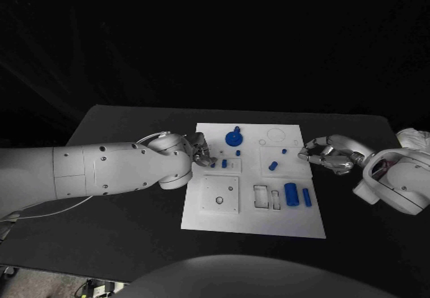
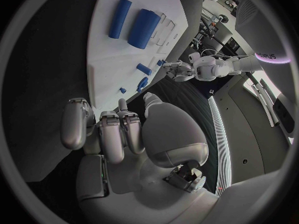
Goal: Assemble the parts on the task board
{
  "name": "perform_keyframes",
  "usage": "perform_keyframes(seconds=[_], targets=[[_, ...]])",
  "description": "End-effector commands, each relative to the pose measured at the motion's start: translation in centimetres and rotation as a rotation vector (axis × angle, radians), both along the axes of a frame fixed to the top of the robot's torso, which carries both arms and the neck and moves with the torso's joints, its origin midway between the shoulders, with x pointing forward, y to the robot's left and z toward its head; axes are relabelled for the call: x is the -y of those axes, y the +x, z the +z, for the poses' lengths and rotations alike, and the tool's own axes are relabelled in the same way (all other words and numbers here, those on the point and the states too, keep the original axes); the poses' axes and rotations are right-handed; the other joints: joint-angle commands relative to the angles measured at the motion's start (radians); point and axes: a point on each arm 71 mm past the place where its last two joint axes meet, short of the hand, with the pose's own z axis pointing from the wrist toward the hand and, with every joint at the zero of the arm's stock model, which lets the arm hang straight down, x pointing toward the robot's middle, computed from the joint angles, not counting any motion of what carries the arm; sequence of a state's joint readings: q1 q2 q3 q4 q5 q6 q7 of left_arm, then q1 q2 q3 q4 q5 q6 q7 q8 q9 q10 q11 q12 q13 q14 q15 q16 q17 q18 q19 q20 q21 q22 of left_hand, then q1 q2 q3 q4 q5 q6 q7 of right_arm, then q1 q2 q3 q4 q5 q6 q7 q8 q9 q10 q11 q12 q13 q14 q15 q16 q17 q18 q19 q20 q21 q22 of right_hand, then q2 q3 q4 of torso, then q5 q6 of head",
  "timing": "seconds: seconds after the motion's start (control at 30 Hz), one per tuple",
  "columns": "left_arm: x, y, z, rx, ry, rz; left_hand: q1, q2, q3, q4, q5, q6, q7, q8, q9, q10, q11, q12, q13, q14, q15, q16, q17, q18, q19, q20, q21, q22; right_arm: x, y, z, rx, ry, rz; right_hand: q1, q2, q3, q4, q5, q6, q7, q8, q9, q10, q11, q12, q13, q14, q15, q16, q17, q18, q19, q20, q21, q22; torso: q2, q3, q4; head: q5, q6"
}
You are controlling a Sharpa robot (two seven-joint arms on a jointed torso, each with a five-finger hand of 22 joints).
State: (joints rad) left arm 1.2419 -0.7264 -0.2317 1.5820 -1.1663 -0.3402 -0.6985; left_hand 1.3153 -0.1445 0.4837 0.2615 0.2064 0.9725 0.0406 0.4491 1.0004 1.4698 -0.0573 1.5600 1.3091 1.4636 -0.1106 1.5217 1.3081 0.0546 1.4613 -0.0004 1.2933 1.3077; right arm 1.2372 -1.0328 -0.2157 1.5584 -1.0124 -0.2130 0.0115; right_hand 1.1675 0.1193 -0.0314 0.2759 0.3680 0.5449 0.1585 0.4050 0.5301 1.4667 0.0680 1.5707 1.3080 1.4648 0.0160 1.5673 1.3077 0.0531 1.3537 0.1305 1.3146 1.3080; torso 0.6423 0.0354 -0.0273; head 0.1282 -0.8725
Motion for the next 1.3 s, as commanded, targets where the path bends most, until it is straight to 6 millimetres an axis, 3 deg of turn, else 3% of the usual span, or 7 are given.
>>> perform_keyframes(seconds=[0.03, 0.6, 1.0, 1.3], targets=[[-0.49, -0.26, -0.46, -0.053, 0.071, 0.059, 0.012, 0.003, 0.03, -0.024, 0.003, 0.04, -0.038, 0.003, 0.0, 0.092, -0.011, -0.005, 0.251, 0.098, -0.006, -0.006, 0.233, 0.013, -0.002, -0.004, -0.004, 0.083, -0.1, -0.08, -0.06, -0.004, 0.0, 0.013, 0.01, -0.001, 0.0, -0.006, 0.003, -0.008, 0.002, -0.003, -0.002, 0.104, 0.007, 0.0, 0.263, 0.106, 0.005, 0.003, 0.263, 0.02, -0.006, 0.001, -0.007, 0.163, 0.0, 0.0002, 0.0003, 0.001, 0.0], [-0.35, -0.38, -0.61, -0.072, 0.088, 0.048, 0.012, 0.001, 0.031, -0.024, 0.003, 0.039, -0.038, 0.003, 0.0, 0.091, -0.011, -0.007, 0.25, 0.097, -0.006, -0.01, 0.231, 0.013, -0.003, -0.004, -0.007, 0.082, -0.06, -0.1, -0.13, -0.008, -0.002, 0.011, 0.012, -0.002, 0.0, -0.007, 0.005, -0.008, 0.002, -0.003, -0.002, 0.104, 0.007, 0.0, 0.263, 0.106, 0.005, 0.003, 0.263, 0.021, -0.007, 0.001, -0.008, 0.163, 0.0, 0.0004, 0.0, 0.004, 0.0], [0.14, -0.39, -0.87, -0.102, 0.106, 0.026, -0.041, -0.003, -0.021, 0.022, -0.035, 0.035, -0.038, 0.006, -0.004, 0.091, -0.01, -0.008, 0.249, 0.097, -0.005, -0.013, 0.229, 0.014, -0.003, -0.002, -0.014, 0.082, -0.04, -0.1, -0.14, -0.008, -0.002, 0.012, 0.015, -0.003, 0.0, -0.008, 0.007, -0.008, 0.002, -0.003, -0.002, 0.104, 0.007, 0.0, 0.263, 0.106, 0.005, 0.003, 0.263, 0.021, -0.007, 0.001, -0.009, 0.163, 0.0, 0.0002, -0.0003, 0.004, 0.0], [-0.03, -0.19, -1.24, -0.125, 0.131, 0.024, -0.049, 0.001, -0.038, 0.023, -0.037, 0.023, -0.035, 0.004, -0.003, 0.089, -0.008, -0.012, 0.247, 0.096, -0.005, -0.018, 0.227, 0.015, -0.005, -0.002, -0.019, 0.08, 0.09, -0.11, -0.16, -0.009, -0.003, 0.009, 0.018, -0.004, 0.0, -0.01, 0.009, -0.008, 0.003, -0.003, -0.002, 0.104, 0.007, 0.0, 0.263, 0.106, 0.005, 0.003, 0.263, 0.021, -0.008, 0.001, -0.009, 0.163, 0.0, 0.0001, 0.0004, 0.003, 0.0]])
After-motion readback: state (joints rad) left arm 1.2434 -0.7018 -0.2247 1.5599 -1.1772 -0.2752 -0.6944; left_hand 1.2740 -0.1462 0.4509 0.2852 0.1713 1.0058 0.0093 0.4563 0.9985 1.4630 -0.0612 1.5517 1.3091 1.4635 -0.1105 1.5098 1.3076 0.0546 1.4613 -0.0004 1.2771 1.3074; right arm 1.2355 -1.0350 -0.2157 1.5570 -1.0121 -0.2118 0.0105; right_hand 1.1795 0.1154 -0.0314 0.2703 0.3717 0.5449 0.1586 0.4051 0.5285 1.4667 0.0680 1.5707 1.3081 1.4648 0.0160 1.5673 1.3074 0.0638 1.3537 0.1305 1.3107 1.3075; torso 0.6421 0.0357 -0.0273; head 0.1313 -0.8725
